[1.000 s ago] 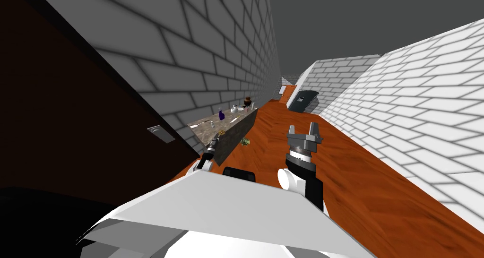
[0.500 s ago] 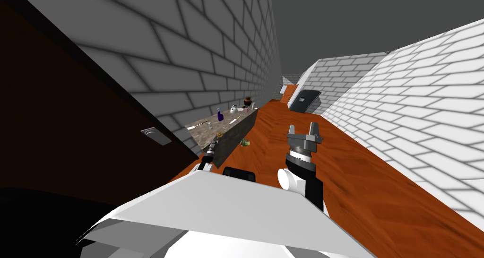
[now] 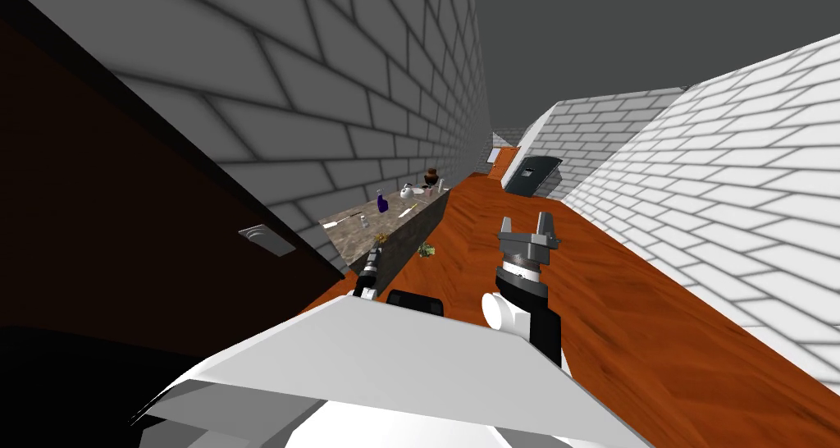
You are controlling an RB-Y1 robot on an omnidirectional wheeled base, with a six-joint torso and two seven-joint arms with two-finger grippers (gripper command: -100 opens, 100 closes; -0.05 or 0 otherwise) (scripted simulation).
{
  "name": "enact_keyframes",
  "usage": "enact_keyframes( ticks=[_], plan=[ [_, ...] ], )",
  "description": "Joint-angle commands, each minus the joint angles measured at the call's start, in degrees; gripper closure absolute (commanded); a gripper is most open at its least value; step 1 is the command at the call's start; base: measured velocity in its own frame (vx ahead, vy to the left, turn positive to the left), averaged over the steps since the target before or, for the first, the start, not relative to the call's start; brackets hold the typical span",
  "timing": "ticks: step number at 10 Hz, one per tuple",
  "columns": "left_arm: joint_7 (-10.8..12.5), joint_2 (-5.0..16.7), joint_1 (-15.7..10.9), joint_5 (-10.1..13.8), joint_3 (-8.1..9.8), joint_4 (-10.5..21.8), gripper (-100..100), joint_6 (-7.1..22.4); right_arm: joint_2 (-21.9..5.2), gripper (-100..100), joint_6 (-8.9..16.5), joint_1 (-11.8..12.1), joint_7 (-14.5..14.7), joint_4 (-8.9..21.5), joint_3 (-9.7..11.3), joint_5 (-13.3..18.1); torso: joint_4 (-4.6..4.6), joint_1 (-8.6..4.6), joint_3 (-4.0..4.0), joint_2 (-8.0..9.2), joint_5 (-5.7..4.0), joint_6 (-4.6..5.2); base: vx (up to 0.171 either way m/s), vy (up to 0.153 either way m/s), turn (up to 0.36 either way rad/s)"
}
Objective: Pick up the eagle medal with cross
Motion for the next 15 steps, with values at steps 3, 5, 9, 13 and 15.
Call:
enact_keyframes(
  ticks=[3, 5, 9, 13, 15],
  plan=[
    [-0.1, -1.4, 0.0, 0.0, 0.25, 0.5, 0, -0.6, 0.0, 0, 0.0, 0.0, 0.0, 0.0, 0.0, 0.0, 0.03, -0.06, 0.08, 0.14, -0.02, 0.0, 0.026, 0.019, 0.004],
    [-0.2, -1.2, -1.1, 0.1, 0.52, -0.9, -100, 1.8, 0.0, 0, 0.0, 0.0, 0.0, 0.0, 0.0, 0.0, 0.04, -0.1, 0.09, 0.13, -0.03, 0.0, 0.052, 0.008, 0.009],
    [-0.1, -1.3, -0.7, 0.1, 0.44, -0.3, 100, 1.3, 0.0, 0, 0.0, 0.0, 0.0, 0.0, 0.0, 0.0, 0.12, 0.02, 0.02, -0.06, -0.06, 0.08, 0.005, -0.001, 0.002],
    [-0.1, -1.4, -0.1, 0.0, 0.27, 0.4, 100, -0.3, 0.0, 0, 0.0, 0.0, 0.0, 0.0, 0.0, 0.0, 0.15, 0.0, 0.06, -0.01, -0.05, 0.11, -0.009, 0.0, -0.005],
    [-0.1, -1.4, -0.3, 0.1, 0.36, 0.1, 0, 0.2, 0.0, 0, 0.0, 0.0, 0.0, 0.0, 0.0, 0.0, 0.13, 0.03, 0.09, 0.07, -0.03, 0.13, -0.012, -0.001, -0.001]
  ],
)
